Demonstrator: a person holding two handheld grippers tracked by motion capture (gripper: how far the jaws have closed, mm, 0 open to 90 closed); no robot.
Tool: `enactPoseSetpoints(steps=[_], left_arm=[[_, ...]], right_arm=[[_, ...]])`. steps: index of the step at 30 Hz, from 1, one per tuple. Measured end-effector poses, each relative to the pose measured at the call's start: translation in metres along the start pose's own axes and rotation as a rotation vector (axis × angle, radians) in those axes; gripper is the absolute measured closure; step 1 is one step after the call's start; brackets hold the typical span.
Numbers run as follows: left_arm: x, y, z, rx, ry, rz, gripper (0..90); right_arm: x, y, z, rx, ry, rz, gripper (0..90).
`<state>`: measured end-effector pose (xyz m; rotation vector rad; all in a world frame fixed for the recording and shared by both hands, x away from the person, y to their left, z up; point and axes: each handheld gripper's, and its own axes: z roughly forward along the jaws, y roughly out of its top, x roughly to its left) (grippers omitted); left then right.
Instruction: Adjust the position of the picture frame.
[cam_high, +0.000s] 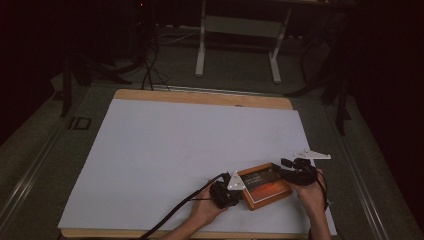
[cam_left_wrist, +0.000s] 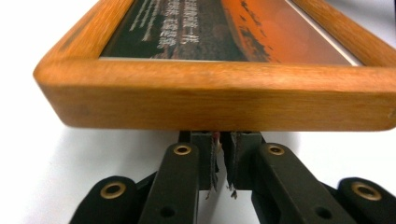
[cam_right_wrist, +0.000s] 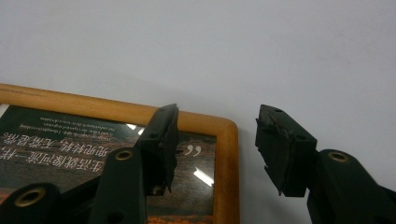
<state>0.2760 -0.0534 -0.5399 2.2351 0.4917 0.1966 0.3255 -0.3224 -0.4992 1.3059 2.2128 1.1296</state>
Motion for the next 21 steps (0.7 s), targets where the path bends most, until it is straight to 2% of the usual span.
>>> enactPoseSetpoints(steps=[3,11,15,18,21], left_arm=[[0.002,0.001,-0.001,0.008,0.000,0.008,84.2],[0.022,0.007,-0.008,0.007,0.071,0.016,84.6],[0.038,0.010,-0.010,0.009,0.099,0.003,84.6],[0.052,0.013,-0.009,-0.004,0.095,-0.015,84.7],[0.064,0.018,-0.007,-0.006,0.095,0.003,84.7]], right_arm=[[-0.001,0.000,0.000,0.000,0.000,0.002,48.2],[-0.002,0.000,0.001,0.000,0.000,0.005,48.2],[-0.001,0.000,0.003,0.003,0.002,0.003,48.3],[0.000,0.001,0.005,0.004,0.005,-0.003,48.2],[0.000,0.001,0.006,0.007,0.007,-0.005,48.2]])
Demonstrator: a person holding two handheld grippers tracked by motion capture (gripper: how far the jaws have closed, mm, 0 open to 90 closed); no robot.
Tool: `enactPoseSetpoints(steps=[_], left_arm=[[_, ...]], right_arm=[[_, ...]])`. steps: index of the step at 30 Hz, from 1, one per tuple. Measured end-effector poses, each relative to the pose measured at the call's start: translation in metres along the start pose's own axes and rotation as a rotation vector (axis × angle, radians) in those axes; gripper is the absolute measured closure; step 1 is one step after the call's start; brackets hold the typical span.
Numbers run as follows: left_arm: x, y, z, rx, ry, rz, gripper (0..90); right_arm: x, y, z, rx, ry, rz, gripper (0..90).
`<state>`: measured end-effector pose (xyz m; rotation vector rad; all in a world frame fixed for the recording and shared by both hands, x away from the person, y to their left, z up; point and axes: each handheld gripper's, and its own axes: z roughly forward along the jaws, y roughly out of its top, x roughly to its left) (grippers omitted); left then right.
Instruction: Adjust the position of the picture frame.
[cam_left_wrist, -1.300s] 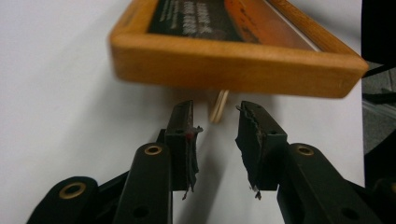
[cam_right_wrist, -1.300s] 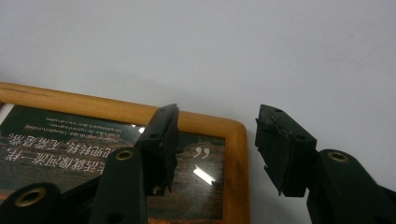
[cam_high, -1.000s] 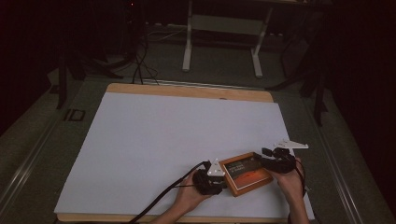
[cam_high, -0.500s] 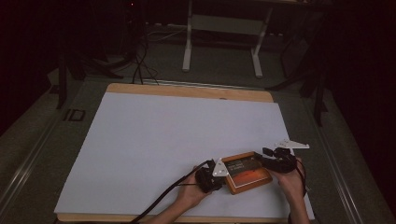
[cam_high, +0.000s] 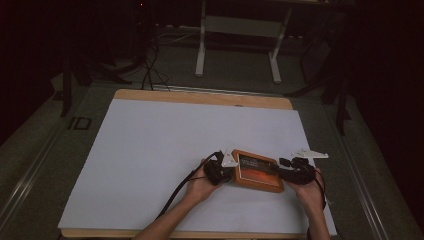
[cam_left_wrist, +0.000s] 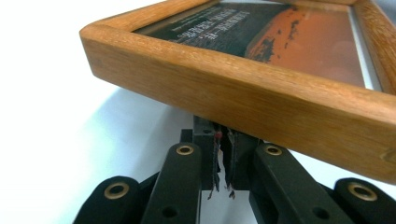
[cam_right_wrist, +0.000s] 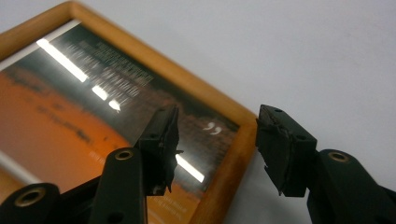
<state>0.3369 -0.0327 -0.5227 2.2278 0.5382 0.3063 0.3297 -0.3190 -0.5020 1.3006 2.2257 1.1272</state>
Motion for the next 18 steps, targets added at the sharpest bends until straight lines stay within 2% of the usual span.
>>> enactPoseSetpoints(steps=[4,7,11,12,15,17,18], left_arm=[[0.014,0.005,0.007,-0.005,-0.021,0.046,84.7],[0.024,0.007,0.013,-0.018,-0.040,0.054,84.6],[0.032,0.004,0.019,-0.031,-0.074,0.036,84.5],[0.032,0.003,0.019,-0.021,-0.080,0.035,84.3],[0.031,-0.002,0.022,-0.012,-0.082,0.019,83.5],[0.032,-0.006,0.024,0.013,-0.067,0.009,81.1],[0.032,-0.007,0.023,0.005,-0.066,-0.011,79.5]], right_arm=[[0.000,0.000,0.002,0.004,0.002,0.000,48.2],[-0.001,-0.001,0.003,0.005,0.003,-0.001,48.2],[-0.001,-0.001,0.003,0.006,0.004,0.001,48.1],[-0.001,-0.001,0.004,0.007,0.005,0.000,48.1],[-0.002,-0.001,0.005,0.010,0.006,0.000,48.1],[-0.002,-0.001,0.005,0.011,0.007,0.000,48.0],[-0.001,-0.001,0.005,0.013,0.006,-0.001,48.0]])
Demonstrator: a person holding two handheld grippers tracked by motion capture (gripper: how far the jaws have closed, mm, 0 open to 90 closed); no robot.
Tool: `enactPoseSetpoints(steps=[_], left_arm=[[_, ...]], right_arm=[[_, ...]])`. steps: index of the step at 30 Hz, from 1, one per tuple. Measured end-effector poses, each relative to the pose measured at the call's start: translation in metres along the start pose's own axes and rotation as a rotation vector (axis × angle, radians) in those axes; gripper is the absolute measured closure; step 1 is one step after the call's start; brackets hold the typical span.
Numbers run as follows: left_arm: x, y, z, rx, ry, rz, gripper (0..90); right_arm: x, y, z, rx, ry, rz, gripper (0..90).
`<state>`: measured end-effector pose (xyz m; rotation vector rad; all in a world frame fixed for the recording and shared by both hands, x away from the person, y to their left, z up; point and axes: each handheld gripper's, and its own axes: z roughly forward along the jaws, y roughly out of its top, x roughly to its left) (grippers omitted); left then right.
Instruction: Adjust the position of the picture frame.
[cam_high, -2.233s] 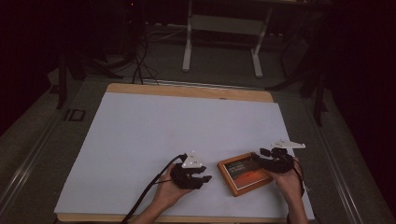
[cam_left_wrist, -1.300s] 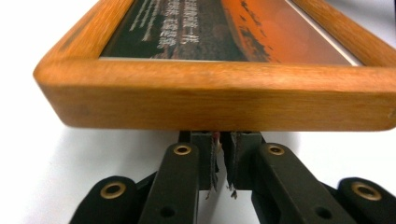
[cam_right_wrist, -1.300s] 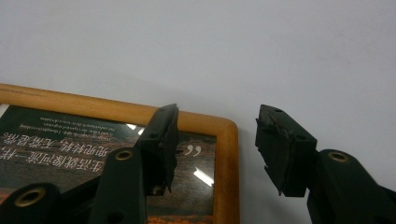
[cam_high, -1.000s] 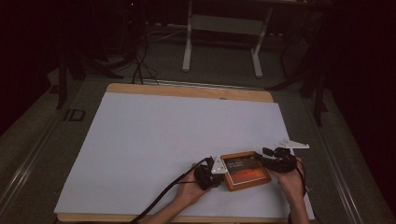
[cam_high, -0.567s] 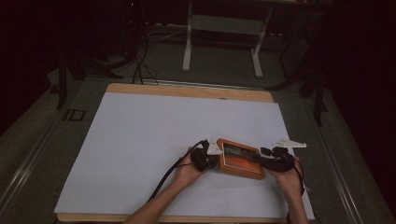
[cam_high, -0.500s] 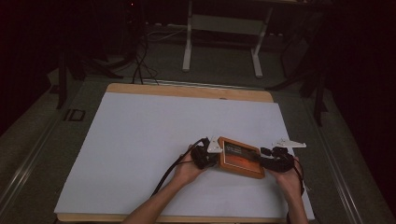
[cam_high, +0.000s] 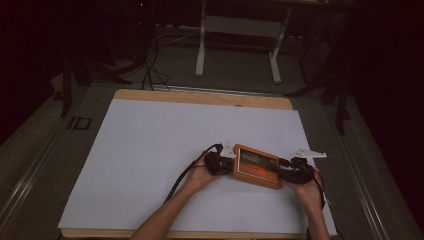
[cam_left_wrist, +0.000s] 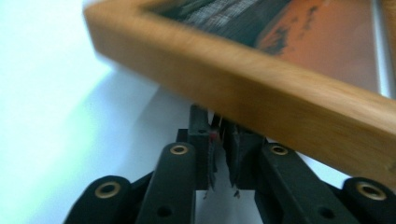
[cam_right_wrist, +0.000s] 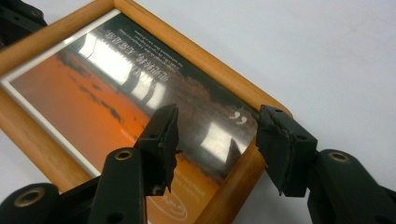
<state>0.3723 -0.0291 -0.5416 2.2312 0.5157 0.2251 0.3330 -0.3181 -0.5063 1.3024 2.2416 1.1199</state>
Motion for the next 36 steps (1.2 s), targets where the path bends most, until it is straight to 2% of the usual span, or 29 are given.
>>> enactPoseSetpoints(steps=[2,3,6,10,15,18,21,22,24,28,32,33,34,36], left_arm=[[0.002,-0.001,-0.002,0.002,-0.002,-0.044,73.9],[0.003,-0.002,-0.003,0.006,-0.002,-0.066,66.8],[-0.001,-0.005,-0.010,0.024,0.016,-0.109,55.7],[-0.011,-0.012,-0.021,0.037,0.032,-0.162,50.1],[-0.025,-0.024,-0.035,0.022,0.018,-0.185,46.6],[-0.037,-0.030,-0.041,0.000,-0.002,-0.178,44.8],[-0.047,-0.030,-0.045,-0.025,-0.020,-0.186,42.1],[-0.050,-0.028,-0.046,-0.042,-0.027,-0.201,41.2],[-0.052,-0.024,-0.045,-0.068,-0.020,-0.214,37.4],[-0.051,-0.014,-0.039,-0.092,0.010,-0.244,30.9],[-0.045,-0.012,-0.036,-0.108,0.009,-0.259,32.9],[-0.045,-0.012,-0.036,-0.108,0.009,-0.259,32.7],[-0.044,-0.012,-0.035,-0.109,0.008,-0.264,32.7],[-0.044,-0.012,-0.035,-0.107,0.010,-0.254,32.8]], right_arm=[[0.000,0.001,0.001,0.000,0.001,-0.004,47.9],[0.000,0.001,0.001,0.000,0.002,-0.006,47.7],[0.000,0.003,0.002,-0.002,0.003,-0.011,47.6],[-0.002,0.006,0.005,-0.004,0.007,-0.016,47.2],[-0.006,0.012,0.009,-0.010,0.020,-0.008,47.1],[-0.009,0.015,0.013,-0.012,0.029,0.000,46.9],[-0.010,0.020,0.019,-0.005,0.036,-0.001,46.0],[-0.010,0.021,0.020,-0.004,0.041,0.000,45.7],[-0.010,0.023,0.025,0.001,0.055,-0.001,44.1],[-0.010,0.028,0.034,0.011,0.078,-0.012,42.3],[-0.012,0.032,0.041,0.005,0.137,0.002,40.6],[-0.012,0.032,0.041,0.005,0.137,0.002,40.6],[-0.013,0.034,0.043,0.002,0.163,0.014,40.6],[-0.015,0.035,0.044,0.005,0.184,0.020,40.6]])
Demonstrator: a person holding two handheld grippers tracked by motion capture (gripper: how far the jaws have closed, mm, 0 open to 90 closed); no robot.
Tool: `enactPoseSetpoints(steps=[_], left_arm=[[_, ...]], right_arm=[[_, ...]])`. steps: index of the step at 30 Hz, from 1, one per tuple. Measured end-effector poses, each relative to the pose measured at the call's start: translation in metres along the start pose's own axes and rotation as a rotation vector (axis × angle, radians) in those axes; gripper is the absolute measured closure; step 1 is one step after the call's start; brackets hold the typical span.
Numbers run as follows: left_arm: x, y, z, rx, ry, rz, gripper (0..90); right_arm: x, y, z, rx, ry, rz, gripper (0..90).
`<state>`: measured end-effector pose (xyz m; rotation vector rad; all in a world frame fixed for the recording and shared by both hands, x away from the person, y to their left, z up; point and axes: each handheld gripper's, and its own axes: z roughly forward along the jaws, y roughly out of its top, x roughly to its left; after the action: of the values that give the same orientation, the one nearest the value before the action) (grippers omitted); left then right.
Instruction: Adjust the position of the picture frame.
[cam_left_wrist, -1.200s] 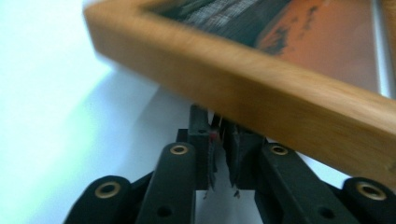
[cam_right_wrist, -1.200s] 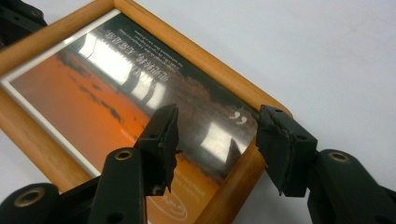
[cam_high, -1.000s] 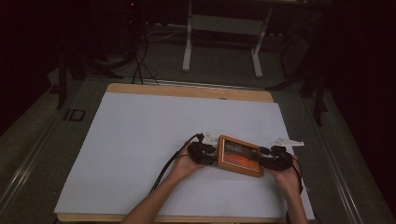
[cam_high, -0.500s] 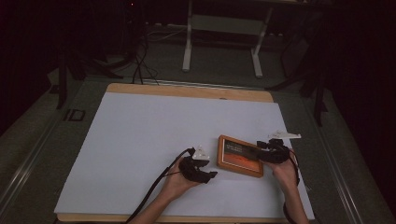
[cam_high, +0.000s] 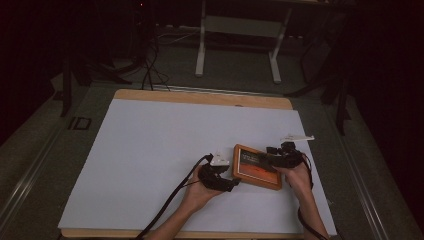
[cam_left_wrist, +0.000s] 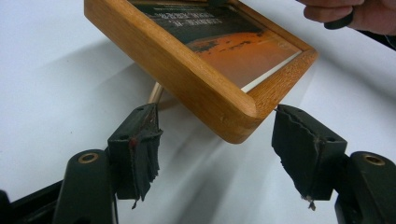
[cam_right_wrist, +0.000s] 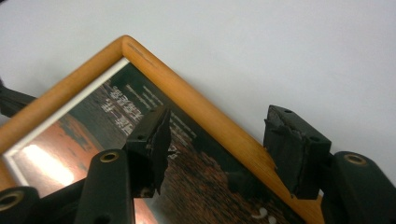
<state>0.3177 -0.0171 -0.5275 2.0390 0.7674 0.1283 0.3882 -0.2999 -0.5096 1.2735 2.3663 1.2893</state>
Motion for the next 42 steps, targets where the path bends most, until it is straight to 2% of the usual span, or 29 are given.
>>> enactPoseSetpoints(steps=[10,11,16,17,24,30,31,32,33,34,35,42], left_arm=[[0.004,0.001,0.000,0.008,-0.007,-0.002,32.0],[0.006,0.002,-0.002,0.003,0.001,-0.011,32.0],[0.012,0.003,-0.006,-0.009,0.017,-0.031,32.5],[0.017,0.005,-0.009,-0.024,0.024,-0.056,32.7],[0.029,0.012,-0.016,-0.043,0.027,-0.084,34.2],[0.033,0.011,-0.018,-0.031,0.048,-0.100,37.3],[0.034,0.011,-0.018,-0.032,0.046,-0.103,37.6],[0.034,0.011,-0.018,-0.030,0.044,-0.103,37.5],[0.033,0.011,-0.018,-0.029,0.045,-0.101,37.4],[0.033,0.010,-0.018,-0.026,0.048,-0.098,37.3],[0.032,0.010,-0.018,-0.025,0.048,-0.095,37.4],[0.031,0.006,-0.018,-0.015,0.032,-0.101,36.9]], right_arm=[[-0.005,0.003,0.003,0.033,0.026,-0.011,42.4],[-0.005,0.003,0.003,0.047,0.019,-0.027,43.3],[-0.004,0.004,0.003,0.066,0.012,-0.041,44.0],[-0.005,0.003,0.001,0.080,0.020,-0.040,45.8],[-0.004,-0.005,-0.006,0.071,0.049,-0.010,49.0],[-0.001,-0.011,-0.013,0.055,0.040,-0.021,50.2],[0.000,-0.012,-0.015,0.055,0.075,-0.017,53.8],[0.001,-0.013,-0.015,0.053,0.129,-0.005,53.5],[0.002,-0.014,-0.015,0.049,0.132,-0.009,53.1],[0.004,-0.015,-0.016,0.048,0.093,-0.029,52.7],[0.005,-0.015,-0.017,0.046,0.080,-0.034,51.3],[0.004,-0.015,-0.016,0.042,0.090,-0.045,43.2]])
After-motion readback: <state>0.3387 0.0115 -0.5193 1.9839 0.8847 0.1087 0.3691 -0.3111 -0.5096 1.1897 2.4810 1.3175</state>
